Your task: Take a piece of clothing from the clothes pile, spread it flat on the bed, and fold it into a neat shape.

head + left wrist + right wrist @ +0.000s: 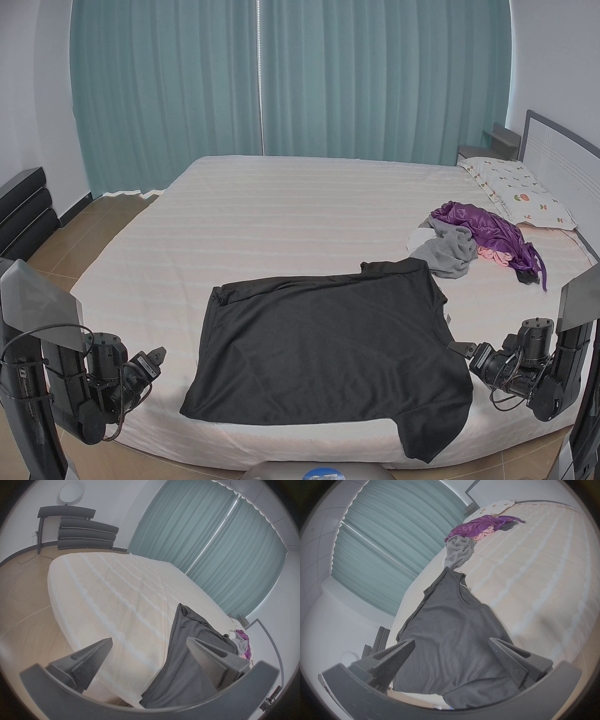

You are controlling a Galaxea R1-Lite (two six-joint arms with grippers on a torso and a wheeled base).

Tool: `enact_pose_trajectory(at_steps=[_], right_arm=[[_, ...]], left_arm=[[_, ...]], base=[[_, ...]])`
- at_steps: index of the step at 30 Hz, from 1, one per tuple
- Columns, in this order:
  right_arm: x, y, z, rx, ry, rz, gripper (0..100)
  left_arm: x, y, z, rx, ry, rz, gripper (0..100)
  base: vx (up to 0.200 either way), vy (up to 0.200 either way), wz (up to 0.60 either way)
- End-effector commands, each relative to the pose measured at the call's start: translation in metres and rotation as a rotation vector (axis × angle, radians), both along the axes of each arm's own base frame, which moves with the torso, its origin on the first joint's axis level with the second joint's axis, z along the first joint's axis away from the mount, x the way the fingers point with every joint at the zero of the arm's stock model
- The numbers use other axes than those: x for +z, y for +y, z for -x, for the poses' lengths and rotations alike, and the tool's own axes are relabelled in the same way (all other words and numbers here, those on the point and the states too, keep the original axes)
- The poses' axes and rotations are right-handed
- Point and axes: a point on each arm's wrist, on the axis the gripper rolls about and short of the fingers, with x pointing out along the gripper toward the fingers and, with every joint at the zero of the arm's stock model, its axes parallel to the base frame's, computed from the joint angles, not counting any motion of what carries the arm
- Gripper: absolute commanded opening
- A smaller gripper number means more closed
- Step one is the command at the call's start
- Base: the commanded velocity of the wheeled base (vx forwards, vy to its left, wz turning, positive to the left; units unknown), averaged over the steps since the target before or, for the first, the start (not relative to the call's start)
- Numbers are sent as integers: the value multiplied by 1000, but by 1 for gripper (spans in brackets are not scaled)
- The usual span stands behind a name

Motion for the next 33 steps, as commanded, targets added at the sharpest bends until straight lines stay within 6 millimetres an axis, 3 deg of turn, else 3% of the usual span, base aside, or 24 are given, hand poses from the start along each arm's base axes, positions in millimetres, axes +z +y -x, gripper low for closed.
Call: enact_pose_trajectory(at_steps=[1,22,33], right_arm=[[-1,1,0,2,2,0,100],[-6,2,-1,-1,21,-11,100],[-6,2,-1,0,21,-12,100]], left_arm=[[-3,-2,0,-6,12,0,100],[-4,-8,-3,-21,1,21,100],[-3,-11,-3,-27,-3,24,100]], base=[[0,0,0],[0,0,0],[0,-164,0]])
